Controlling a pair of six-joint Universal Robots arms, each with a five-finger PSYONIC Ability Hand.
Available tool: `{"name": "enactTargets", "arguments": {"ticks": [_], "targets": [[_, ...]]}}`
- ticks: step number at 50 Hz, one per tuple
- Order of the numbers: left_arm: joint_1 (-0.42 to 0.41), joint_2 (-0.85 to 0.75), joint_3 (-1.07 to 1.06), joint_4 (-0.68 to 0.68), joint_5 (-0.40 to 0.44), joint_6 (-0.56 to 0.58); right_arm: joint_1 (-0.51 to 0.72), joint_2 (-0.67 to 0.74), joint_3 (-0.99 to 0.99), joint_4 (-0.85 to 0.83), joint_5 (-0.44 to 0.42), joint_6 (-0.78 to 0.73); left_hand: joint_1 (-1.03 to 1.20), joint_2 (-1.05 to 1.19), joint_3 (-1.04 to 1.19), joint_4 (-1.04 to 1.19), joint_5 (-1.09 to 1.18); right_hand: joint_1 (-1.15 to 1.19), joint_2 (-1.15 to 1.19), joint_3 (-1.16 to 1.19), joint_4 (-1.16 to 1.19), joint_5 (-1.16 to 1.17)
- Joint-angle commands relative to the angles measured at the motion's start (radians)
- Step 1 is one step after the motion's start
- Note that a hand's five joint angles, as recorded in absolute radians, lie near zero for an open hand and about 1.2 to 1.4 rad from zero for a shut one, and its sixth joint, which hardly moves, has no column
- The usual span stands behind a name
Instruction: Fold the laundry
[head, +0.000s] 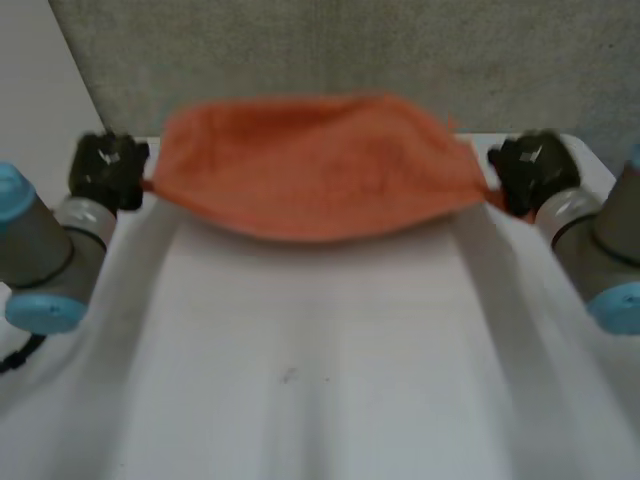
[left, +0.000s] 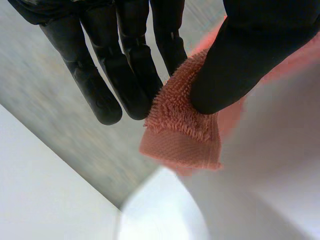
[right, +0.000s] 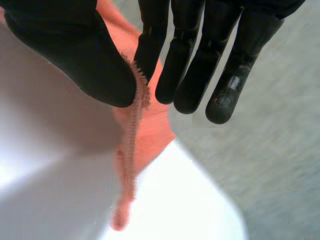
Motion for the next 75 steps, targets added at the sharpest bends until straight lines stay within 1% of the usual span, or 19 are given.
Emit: {"name": "enactTargets", "arguments": {"ticks": [1,4,10,15,16,22,28,33,42,49,60,62,63,64,65,66,67,71,75], "targets": [[0.001,-0.057,-0.068,-0.012,-0.003,0.005,0.010,0.132,0.015,0.026,0.012,-0.054,0.296,0.198,0.205,0.200,0.260,0.423,0.229,0.213,0.203,0.234],[0.003,-0.051,-0.080,-0.014,-0.003,0.006,0.007,0.129,0.018,0.055,0.012,-0.063,0.296,0.198,0.205,0.200,0.260,0.423,0.229,0.213,0.203,0.234],[0.011,0.062,-0.203,-0.106,-0.003,0.008,-0.004,0.052,0.016,0.290,0.012,-0.117,0.296,0.198,0.205,0.200,0.260,0.423,0.229,0.213,0.203,0.234],[0.015,0.187,-0.295,-0.271,-0.003,0.014,-0.004,-0.070,0.032,0.591,0.009,-0.221,0.296,0.198,0.205,0.200,0.260,0.423,0.229,0.213,0.203,0.234],[0.027,0.285,-0.344,-0.417,-0.003,0.061,-0.007,-0.092,0.041,0.635,0.009,-0.244,0.296,0.198,0.205,0.200,0.260,0.423,0.229,0.213,0.203,0.234],[0.066,0.438,-0.413,-0.634,0.004,0.235,-0.105,-0.195,0.125,0.819,0.009,-0.433,0.296,0.198,0.205,0.200,0.260,0.423,0.229,0.213,0.203,0.234],[0.075,0.452,-0.401,-0.603,0.054,0.284,-0.117,-0.193,0.124,0.735,0.008,-0.456,0.296,0.198,0.205,0.200,0.260,0.423,0.229,0.213,0.203,0.234],[0.060,0.315,-0.338,-0.509,0.080,0.283,-0.116,-0.131,0.084,0.602,0.014,-0.436,0.296,0.198,0.205,0.200,0.260,0.423,0.229,0.213,0.203,0.234],[0.020,0.064,-0.107,-0.379,0.051,0.280,-0.038,0.110,-0.089,0.320,0.025,-0.296,0.296,0.198,0.205,0.200,0.260,0.423,0.229,0.213,0.203,0.234],[0.004,-0.163,0.154,-0.279,-0.060,0.283,-0.007,0.262,-0.215,0.100,0.083,-0.299,0.296,0.198,0.205,0.200,0.260,0.423,0.229,0.213,0.203,0.234],[-0.035,-0.286,0.312,-0.170,-0.058,0.284,0.039,0.445,-0.418,0.008,0.092,-0.298,0.296,0.198,0.205,0.200,0.260,0.423,0.229,0.213,0.203,0.234],[-0.037,-0.296,0.318,-0.121,-0.045,0.284,0.039,0.451,-0.425,-0.009,0.097,-0.296,0.296,0.198,0.205,0.200,0.260,0.161,-0.033,-0.049,-0.059,-0.028],[-0.042,-0.297,0.312,-0.107,-0.032,0.284,0.041,0.451,-0.430,-0.027,0.104,-0.292,0.296,0.198,0.205,0.200,0.260,-0.300,-0.494,-0.510,-0.520,-0.489],[-0.042,-0.297,0.312,-0.107,-0.032,0.284,0.041,0.449,-0.430,-0.035,0.110,-0.292,0.296,0.198,0.205,0.200,0.260,-0.566,-0.760,-0.776,-0.786,-0.755],[-0.057,-0.293,0.291,-0.101,-0.002,0.286,0.042,0.446,-0.430,-0.041,0.117,-0.289,-0.686,-0.784,-0.777,-0.782,-0.722,-0.798,-0.992,-1.008,-1.018,-0.987],[-0.057,-0.293,0.291,-0.101,-0.002,0.286,0.044,0.445,-0.430,-0.049,0.127,-0.281,-0.696,-0.793,-0.787,-0.792,-0.731,-0.799,-0.993,-1.009,-1.019,-0.988],[-0.061,-0.292,0.279,-0.099,0.001,0.286,0.045,0.443,-0.427,-0.052,0.132,-0.273,-0.926,-1.023,-1.017,-1.022,-0.961,-0.799,-0.993,-1.009,-1.019,-0.988],[-0.085,-0.252,0.220,-0.096,0.008,0.286,0.042,0.417,-0.413,-0.049,0.137,-0.212,-0.926,-1.023,-1.017,-1.022,-0.961,-0.799,-0.993,-1.009,-1.019,-0.988],[-0.086,-0.188,0.171,-0.098,0.002,0.283,0.030,0.279,-0.332,-0.040,0.130,-0.108,-0.926,-1.023,-1.017,-1.022,-0.961,-0.799,-0.993,-1.009,-1.019,-0.988]]}}
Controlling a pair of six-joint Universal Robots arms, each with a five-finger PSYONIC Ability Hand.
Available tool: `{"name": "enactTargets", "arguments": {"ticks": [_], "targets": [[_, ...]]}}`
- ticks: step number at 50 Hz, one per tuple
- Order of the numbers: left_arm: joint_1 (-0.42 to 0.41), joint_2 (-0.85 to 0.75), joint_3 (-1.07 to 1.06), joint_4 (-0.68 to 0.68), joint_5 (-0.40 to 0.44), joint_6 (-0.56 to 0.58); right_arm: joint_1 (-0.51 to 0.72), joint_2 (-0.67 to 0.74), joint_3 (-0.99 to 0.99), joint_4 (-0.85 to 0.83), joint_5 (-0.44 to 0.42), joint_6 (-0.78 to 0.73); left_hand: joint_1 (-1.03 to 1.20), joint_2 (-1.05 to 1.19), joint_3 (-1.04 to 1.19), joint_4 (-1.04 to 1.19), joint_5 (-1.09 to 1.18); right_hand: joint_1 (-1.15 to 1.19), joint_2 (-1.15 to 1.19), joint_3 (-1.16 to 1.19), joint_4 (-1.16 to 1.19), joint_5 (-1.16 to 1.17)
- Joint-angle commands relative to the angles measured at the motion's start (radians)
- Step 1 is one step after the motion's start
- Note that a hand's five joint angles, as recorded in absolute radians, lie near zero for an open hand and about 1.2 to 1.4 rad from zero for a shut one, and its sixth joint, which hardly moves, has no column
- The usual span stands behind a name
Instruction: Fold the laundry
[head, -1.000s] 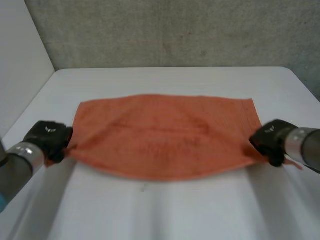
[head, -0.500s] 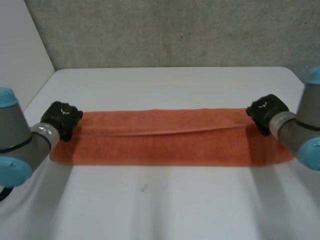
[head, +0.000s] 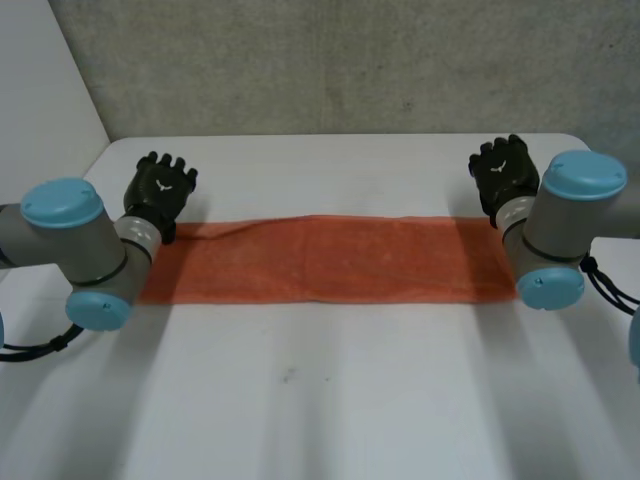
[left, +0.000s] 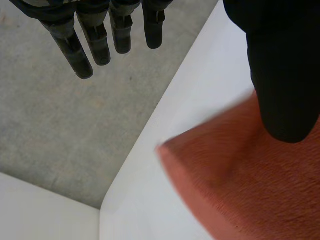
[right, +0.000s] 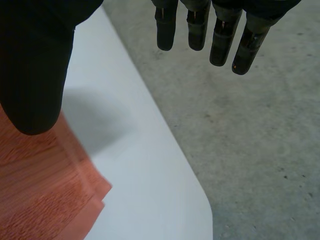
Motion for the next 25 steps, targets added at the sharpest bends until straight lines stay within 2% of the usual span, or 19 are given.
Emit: {"name": "enactTargets", "arguments": {"ticks": [1,6,10,14,17,21,22,25], "targets": [[-0.012,0.110,-0.097,-0.005,-0.006,-0.003,-0.012,-0.164,0.105,0.013,-0.004,0.143,-0.024,-0.034,-0.040,-0.031,-0.043,-0.027,-0.044,-0.035,-0.055,-0.062],[-0.012,0.234,-0.223,-0.012,-0.006,-0.015,-0.029,-0.348,0.269,0.119,-0.038,0.207,-0.024,-0.034,-0.040,-0.031,-0.043,-0.027,-0.044,-0.035,-0.055,-0.062],[-0.015,0.348,-0.355,-0.012,0.002,-0.018,-0.093,-0.416,0.353,0.223,-0.086,0.242,-0.024,-0.034,-0.040,-0.031,-0.043,-0.027,-0.044,-0.035,-0.055,-0.062],[-0.032,0.409,-0.453,-0.012,0.002,-0.032,-0.145,-0.444,0.421,0.343,-0.139,0.290,-0.024,-0.034,-0.040,-0.031,-0.043,-0.027,-0.044,-0.035,-0.055,-0.062],[-0.053,0.423,-0.504,-0.010,0.002,-0.090,-0.175,-0.444,0.465,0.377,-0.175,0.295,-0.024,-0.034,-0.040,-0.031,-0.043,0.045,0.028,0.037,0.017,0.010],[-0.055,0.440,-0.530,-0.010,0.002,-0.161,-0.202,-0.442,0.501,0.366,-0.195,0.295,-0.024,-0.034,-0.040,-0.031,-0.043,0.089,0.072,0.081,0.061,0.054],[-0.056,0.441,-0.542,-0.005,0.002,-0.214,-0.216,-0.442,0.519,0.352,-0.210,0.295,-0.024,-0.034,-0.040,-0.031,-0.043,0.150,0.133,0.142,0.122,0.115],[-0.052,0.441,-0.547,-0.001,0.000,-0.257,-0.231,-0.436,0.551,0.303,-0.236,0.295,-0.024,-0.034,-0.040,-0.031,-0.043,0.233,0.216,0.225,0.205,0.198]]}}
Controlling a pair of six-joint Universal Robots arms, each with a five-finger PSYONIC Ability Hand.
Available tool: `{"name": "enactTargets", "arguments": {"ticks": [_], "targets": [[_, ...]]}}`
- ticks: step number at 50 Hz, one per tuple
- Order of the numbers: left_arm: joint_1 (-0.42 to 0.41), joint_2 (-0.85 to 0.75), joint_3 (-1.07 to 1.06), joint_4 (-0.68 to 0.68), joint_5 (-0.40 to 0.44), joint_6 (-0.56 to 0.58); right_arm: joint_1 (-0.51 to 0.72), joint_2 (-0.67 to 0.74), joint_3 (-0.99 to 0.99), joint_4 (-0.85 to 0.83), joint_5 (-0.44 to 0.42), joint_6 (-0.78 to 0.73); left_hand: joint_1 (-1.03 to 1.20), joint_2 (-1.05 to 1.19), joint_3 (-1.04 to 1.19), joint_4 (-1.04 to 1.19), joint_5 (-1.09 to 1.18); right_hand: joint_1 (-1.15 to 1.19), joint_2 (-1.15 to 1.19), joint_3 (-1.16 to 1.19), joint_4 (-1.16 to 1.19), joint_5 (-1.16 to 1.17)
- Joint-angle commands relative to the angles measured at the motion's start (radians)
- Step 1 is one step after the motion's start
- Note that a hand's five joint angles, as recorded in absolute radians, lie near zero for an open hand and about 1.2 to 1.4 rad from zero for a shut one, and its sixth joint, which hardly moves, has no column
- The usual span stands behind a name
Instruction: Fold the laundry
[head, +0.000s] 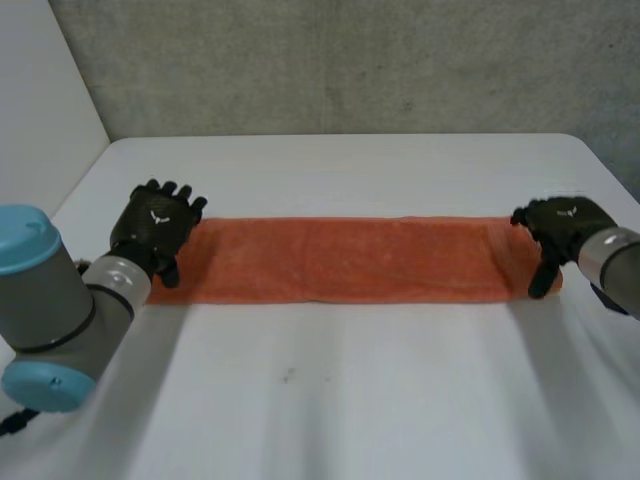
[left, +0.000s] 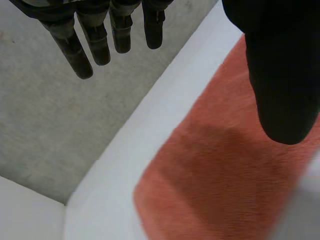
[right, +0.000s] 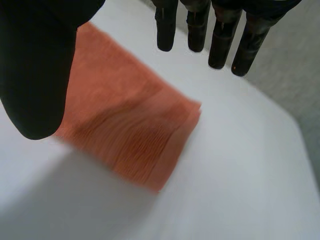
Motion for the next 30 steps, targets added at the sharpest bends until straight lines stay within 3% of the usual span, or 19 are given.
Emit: {"name": "enactTargets", "arguments": {"ticks": [1,14,19,26,30], "targets": [[0.000,0.002,-0.025,0.010,-0.003,-0.150,-0.051,0.014,0.085,-0.094,-0.063,-0.003,-0.024,-0.025,-0.034,-0.029,-0.043,0.256,0.219,0.214,0.219,0.209],[0.010,-0.001,-0.045,0.019,-0.003,-0.169,-0.082,0.128,0.105,-0.273,-0.073,-0.024,-0.024,-0.025,-0.034,-0.029,-0.043,0.541,0.504,0.499,0.504,0.494],[0.010,-0.003,-0.060,0.030,-0.003,-0.169,-0.102,0.172,0.071,-0.277,-0.066,-0.038,-0.024,-0.025,-0.034,-0.029,-0.043,1.170,1.133,1.128,1.133,1.123],[0.010,-0.001,-0.062,0.030,-0.003,-0.169,-0.166,0.172,0.030,-0.271,-0.008,-0.056,-0.024,-0.025,-0.034,-0.029,-0.043,1.171,1.134,1.129,1.134,1.125],[0.009,-0.001,-0.063,0.030,-0.005,-0.169,-0.233,0.170,-0.030,-0.265,0.100,-0.140,-0.024,-0.025,-0.034,-0.029,-0.043,1.171,1.134,1.129,1.134,1.125]]}}
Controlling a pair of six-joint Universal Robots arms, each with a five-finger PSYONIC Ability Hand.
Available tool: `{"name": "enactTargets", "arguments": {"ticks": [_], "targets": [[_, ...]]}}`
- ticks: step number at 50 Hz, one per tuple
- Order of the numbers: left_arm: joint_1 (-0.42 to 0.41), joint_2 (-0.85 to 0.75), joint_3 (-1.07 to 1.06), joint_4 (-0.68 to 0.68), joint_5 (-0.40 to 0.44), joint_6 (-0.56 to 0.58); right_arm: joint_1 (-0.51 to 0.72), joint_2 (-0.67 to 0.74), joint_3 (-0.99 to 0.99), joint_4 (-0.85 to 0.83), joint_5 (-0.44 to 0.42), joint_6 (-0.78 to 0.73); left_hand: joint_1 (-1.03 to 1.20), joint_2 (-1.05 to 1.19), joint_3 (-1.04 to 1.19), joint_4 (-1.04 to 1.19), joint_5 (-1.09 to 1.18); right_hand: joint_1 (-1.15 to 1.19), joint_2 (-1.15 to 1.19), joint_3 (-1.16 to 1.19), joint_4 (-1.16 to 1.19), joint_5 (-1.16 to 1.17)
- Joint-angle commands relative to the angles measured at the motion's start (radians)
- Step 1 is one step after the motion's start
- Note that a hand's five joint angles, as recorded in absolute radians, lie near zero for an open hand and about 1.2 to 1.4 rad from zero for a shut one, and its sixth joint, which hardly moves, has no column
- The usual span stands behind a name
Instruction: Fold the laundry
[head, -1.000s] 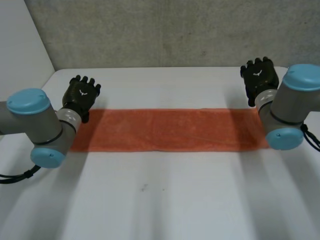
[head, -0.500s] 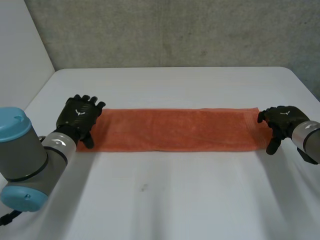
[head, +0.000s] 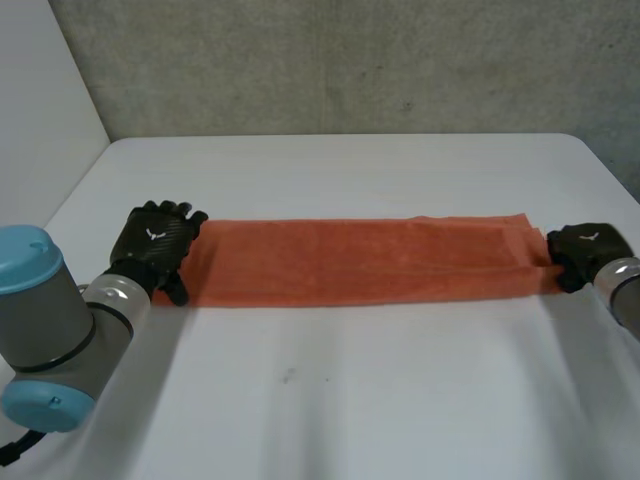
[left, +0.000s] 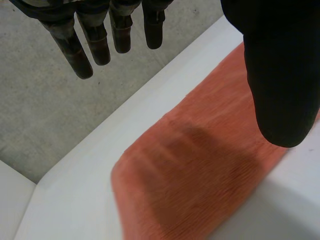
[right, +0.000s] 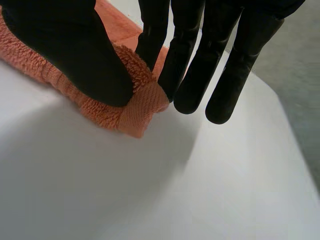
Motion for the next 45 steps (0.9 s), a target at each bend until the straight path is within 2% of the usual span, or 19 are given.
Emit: {"name": "enactTargets", "arguments": {"ticks": [1,6,9,12,14,15,17,19,23,24,27,28,32,35,36,37,39,43,45], "targets": [[-0.002,0.002,-0.006,0.000,-0.002,0.000,-0.115,0.001,-0.098,0.011,0.163,-0.116,-0.024,-0.025,-0.034,-0.029,-0.043,0.447,0.232,0.217,0.208,0.256],[-0.005,0.004,-0.010,0.000,-0.002,0.000,-0.169,0.001,-0.153,0.017,0.234,-0.233,-0.024,-0.025,-0.034,-0.029,-0.043,0.447,0.232,0.217,0.208,0.256],[-0.006,0.004,-0.011,0.000,-0.002,0.000,-0.161,-0.002,-0.162,0.009,0.226,-0.247,-0.024,-0.025,-0.034,-0.029,-0.043,0.447,0.232,0.217,0.208,0.256],[-0.005,0.004,-0.011,0.000,-0.002,0.000,-0.094,-0.022,-0.190,0.005,0.192,-0.172,-0.024,-0.025,-0.034,-0.029,-0.043,0.447,0.232,0.217,0.208,0.256],[-0.002,0.004,-0.011,0.000,-0.002,0.000,-0.034,-0.044,-0.205,0.003,0.177,-0.124,-0.024,-0.025,-0.034,-0.029,-0.043,0.447,0.232,0.217,0.208,0.256],[-0.002,0.004,-0.011,0.000,-0.002,0.000,0.039,-0.064,-0.225,0.002,0.162,-0.083,-0.024,-0.025,-0.034,-0.029,-0.043,0.447,0.232,0.217,0.208,0.256],[0.000,0.007,-0.011,0.001,-0.002,0.000,0.079,-0.070,-0.236,0.002,0.154,-0.066,-0.024,-0.025,-0.034,-0.029,-0.043,0.447,0.232,0.217,0.208,0.256],[0.000,0.007,-0.010,0.000,-0.002,0.000,0.229,-0.078,-0.286,-0.003,0.120,-0.023,-0.024,-0.025,-0.034,-0.029,-0.043,0.447,0.232,0.217,0.208,0.256],[0.007,0.008,-0.010,0.001,-0.003,0.000,0.415,-0.059,-0.334,-0.021,0.067,-0.004,-0.024,-0.025,-0.034,-0.029,-0.043,0.447,0.232,0.217,0.208,0.256],[0.009,0.008,-0.010,0.003,-0.003,0.000,0.490,-0.032,-0.348,-0.036,0.036,-0.009,-0.024,-0.025,-0.034,-0.029,-0.043,0.447,0.232,0.217,0.208,0.256],[0.012,0.008,-0.010,0.007,-0.003,0.000,0.564,0.007,-0.357,-0.057,0.001,-0.011,-0.024,-0.025,-0.034,-0.029,-0.043,0.447,0.232,0.217,0.208,0.256],[0.014,0.008,-0.010,0.007,-0.003,0.000,0.657,0.063,-0.362,-0.091,-0.053,-0.014,-0.024,-0.025,-0.034,-0.029,-0.043,0.447,0.232,0.217,0.208,0.256],[0.014,0.008,-0.010,0.007,-0.003,0.000,0.767,0.151,-0.356,-0.121,-0.114,-0.018,-0.024,-0.025,-0.034,-0.029,-0.043,0.447,0.232,0.217,0.208,0.256],[0.014,0.008,-0.011,0.007,-0.003,0.000,0.808,0.204,-0.363,-0.113,-0.113,-0.030,-0.024,-0.025,-0.034,-0.029,-0.043,0.447,0.232,0.217,0.208,0.256],[0.012,0.008,-0.011,0.007,-0.003,0.000,0.817,0.232,-0.362,-0.112,-0.102,-0.047,-0.024,-0.025,-0.034,-0.029,-0.043,-0.017,-0.232,-0.247,-0.256,-0.208],[0.012,0.008,-0.013,0.007,-0.003,0.000,0.816,0.241,-0.362,-0.112,-0.093,-0.059,-0.024,-0.025,-0.034,-0.029,-0.043,-0.306,-0.522,-0.537,-0.546,-0.497],[0.011,0.008,-0.013,0.007,-0.003,-0.002,0.813,0.245,-0.362,-0.106,-0.065,-0.078,-0.024,-0.025,-0.034,-0.029,-0.043,-0.739,-0.954,-0.969,-0.978,-0.930],[0.006,0.008,-0.013,0.006,-0.002,-0.002,0.791,0.203,-0.345,-0.083,0.051,-0.081,-0.024,-0.025,-0.034,-0.029,-0.043,-0.774,-0.990,-1.005,-1.014,-0.965],[0.003,0.008,-0.013,0.006,-0.002,-0.002,0.770,0.130,-0.314,-0.064,0.105,-0.057,-0.024,-0.025,-0.034,-0.029,-0.043,-0.774,-0.990,-1.005,-1.014,-0.965]]}}
